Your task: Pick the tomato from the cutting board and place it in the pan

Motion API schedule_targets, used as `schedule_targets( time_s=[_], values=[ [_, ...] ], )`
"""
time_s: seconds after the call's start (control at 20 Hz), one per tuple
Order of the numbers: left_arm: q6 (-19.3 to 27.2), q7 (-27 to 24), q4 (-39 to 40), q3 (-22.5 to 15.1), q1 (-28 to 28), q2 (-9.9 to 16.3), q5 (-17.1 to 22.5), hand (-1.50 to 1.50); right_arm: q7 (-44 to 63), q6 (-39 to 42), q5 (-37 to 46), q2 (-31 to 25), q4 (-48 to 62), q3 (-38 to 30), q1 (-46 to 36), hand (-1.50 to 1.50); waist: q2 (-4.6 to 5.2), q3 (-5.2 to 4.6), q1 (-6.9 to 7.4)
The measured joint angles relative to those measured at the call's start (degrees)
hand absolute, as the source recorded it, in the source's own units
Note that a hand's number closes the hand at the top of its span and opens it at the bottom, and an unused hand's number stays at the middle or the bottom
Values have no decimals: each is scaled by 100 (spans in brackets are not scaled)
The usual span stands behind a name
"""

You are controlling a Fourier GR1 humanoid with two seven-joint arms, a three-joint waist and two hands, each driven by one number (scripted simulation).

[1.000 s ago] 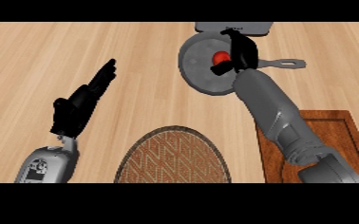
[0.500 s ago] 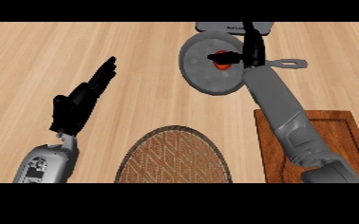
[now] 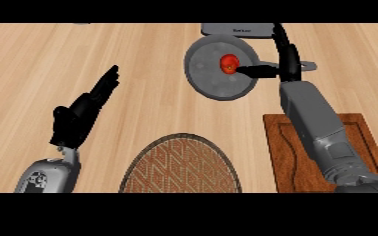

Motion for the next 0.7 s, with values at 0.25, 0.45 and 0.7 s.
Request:
schedule_targets(
  time_s=[0.25, 0.45, 0.7],
  values=[
    [7, 111, -117, 59, 21, 4, 0, 0, -1042, 493, -117, -139, 49, -104, 475, -150, -39, -5, -86],
    [31, 21, -29, 86, 95, -55, -63, 0, -1479, 761, -182, -154, 106, -123, 732, -150, -70, -9, -150],
    [-34, 80, -32, 202, 66, -33, -76, 0, -1785, 861, -217, 12, -89, -7, 1129, -150, -102, -13, -220]
  ],
)
